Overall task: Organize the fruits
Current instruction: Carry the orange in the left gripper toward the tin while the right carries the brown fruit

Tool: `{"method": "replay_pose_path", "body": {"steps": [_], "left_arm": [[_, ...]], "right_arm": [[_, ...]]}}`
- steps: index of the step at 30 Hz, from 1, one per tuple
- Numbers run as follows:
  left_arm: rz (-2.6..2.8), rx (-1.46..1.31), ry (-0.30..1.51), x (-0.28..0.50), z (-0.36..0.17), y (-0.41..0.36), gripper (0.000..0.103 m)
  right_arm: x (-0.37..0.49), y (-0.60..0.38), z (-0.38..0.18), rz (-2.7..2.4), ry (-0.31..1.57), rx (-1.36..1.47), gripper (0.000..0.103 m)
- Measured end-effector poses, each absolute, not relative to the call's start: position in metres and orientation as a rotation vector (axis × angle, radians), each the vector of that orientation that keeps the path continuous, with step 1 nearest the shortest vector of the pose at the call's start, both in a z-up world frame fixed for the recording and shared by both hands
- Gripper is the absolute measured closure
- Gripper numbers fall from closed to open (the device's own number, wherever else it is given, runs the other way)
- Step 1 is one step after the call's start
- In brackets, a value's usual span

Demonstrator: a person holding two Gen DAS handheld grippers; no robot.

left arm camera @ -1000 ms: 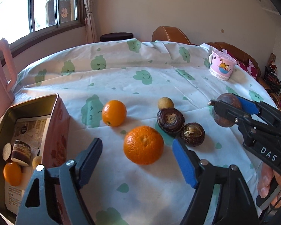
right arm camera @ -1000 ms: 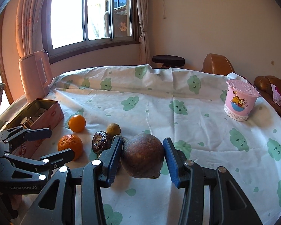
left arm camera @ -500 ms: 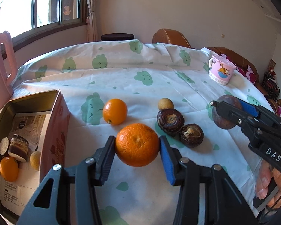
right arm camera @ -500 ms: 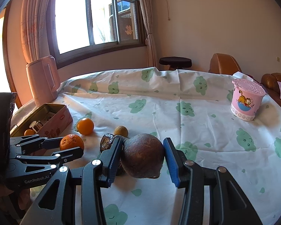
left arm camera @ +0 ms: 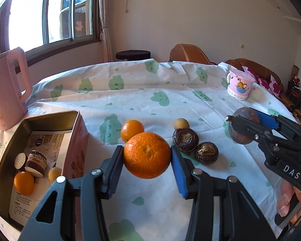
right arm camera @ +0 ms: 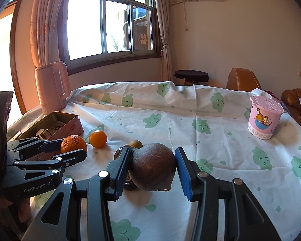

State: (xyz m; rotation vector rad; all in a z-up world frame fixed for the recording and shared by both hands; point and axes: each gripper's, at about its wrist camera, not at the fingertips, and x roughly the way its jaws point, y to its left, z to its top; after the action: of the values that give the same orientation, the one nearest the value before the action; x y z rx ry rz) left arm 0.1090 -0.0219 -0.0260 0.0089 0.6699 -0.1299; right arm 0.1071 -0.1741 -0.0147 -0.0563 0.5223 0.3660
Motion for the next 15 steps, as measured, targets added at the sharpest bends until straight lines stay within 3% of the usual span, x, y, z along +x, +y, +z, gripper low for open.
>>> {"method": "replay_pose_path", "body": {"steps": [15], "left_arm": [[-0.108, 0.013, 0.606, 0.0984, -0.0193, -0.0211, 0.054]], "right_arm": [[0.0987, -0.1733, -0.0106, 0.374, 0.467, -0.069, 0.055]]}}
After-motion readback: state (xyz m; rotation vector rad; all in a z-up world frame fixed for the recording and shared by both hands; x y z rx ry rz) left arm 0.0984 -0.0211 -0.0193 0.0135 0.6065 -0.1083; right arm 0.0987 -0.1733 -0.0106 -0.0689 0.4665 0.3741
